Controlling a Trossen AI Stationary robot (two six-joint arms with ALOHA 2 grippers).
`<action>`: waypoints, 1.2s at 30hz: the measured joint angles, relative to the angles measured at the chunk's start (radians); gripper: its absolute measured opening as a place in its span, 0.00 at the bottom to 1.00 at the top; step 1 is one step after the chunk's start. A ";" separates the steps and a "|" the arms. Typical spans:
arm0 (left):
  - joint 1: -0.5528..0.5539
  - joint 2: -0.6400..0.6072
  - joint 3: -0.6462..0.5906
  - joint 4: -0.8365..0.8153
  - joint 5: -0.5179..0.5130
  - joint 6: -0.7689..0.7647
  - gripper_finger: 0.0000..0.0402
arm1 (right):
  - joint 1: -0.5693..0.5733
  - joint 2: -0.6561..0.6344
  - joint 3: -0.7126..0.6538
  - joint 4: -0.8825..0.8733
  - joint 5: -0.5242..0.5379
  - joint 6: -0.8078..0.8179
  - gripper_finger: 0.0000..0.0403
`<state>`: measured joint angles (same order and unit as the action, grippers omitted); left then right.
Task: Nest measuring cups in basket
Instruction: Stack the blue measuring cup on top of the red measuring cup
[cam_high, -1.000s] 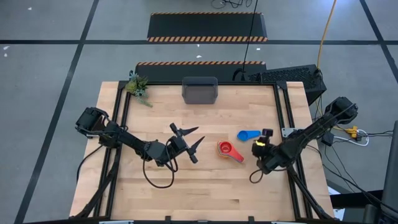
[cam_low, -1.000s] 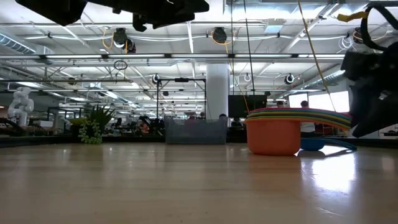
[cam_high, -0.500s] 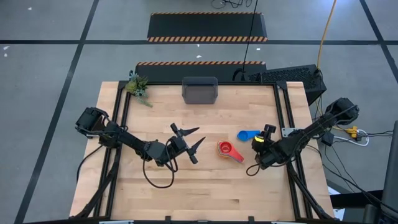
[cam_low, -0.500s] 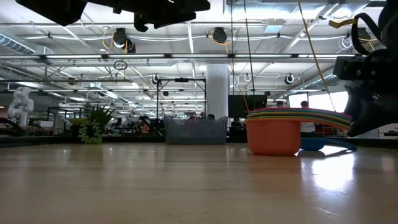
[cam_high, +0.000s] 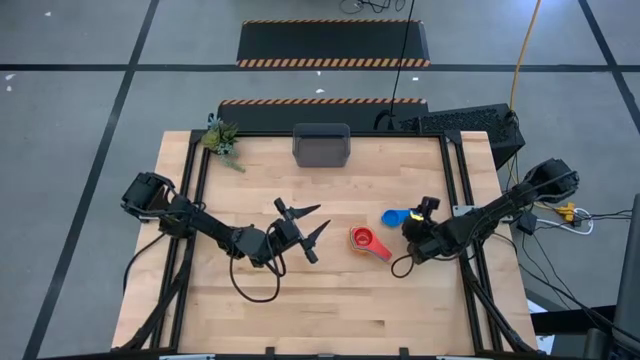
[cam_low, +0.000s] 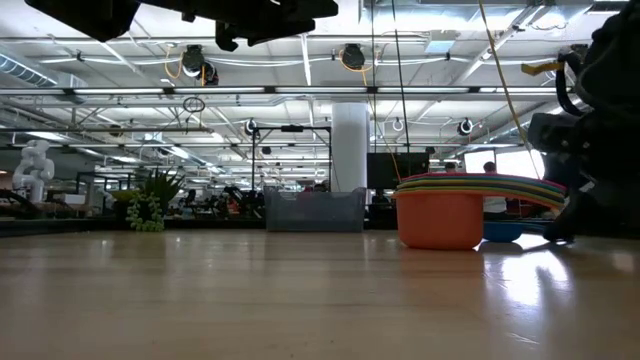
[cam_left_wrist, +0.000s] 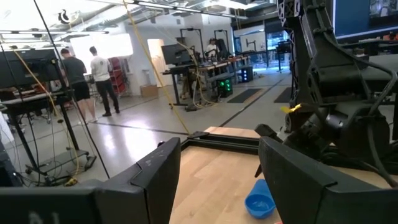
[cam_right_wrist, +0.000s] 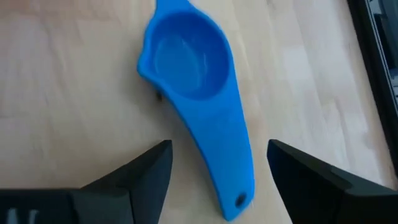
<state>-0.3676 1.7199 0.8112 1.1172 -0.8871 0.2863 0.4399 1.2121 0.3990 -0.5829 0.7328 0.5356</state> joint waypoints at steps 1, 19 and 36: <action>0.000 0.000 0.000 0.000 0.000 0.000 0.55 | -0.004 0.000 0.000 0.004 0.002 0.000 0.64; 0.001 0.000 0.000 0.000 0.000 -0.002 0.55 | -0.149 0.054 0.000 0.052 -0.072 -0.048 0.58; 0.001 0.000 0.000 0.000 0.000 -0.003 0.55 | -0.176 0.056 -0.002 0.051 -0.076 -0.079 0.02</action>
<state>-0.3668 1.7199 0.8112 1.1175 -0.8867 0.2836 0.2642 1.2678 0.3973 -0.5320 0.6572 0.4570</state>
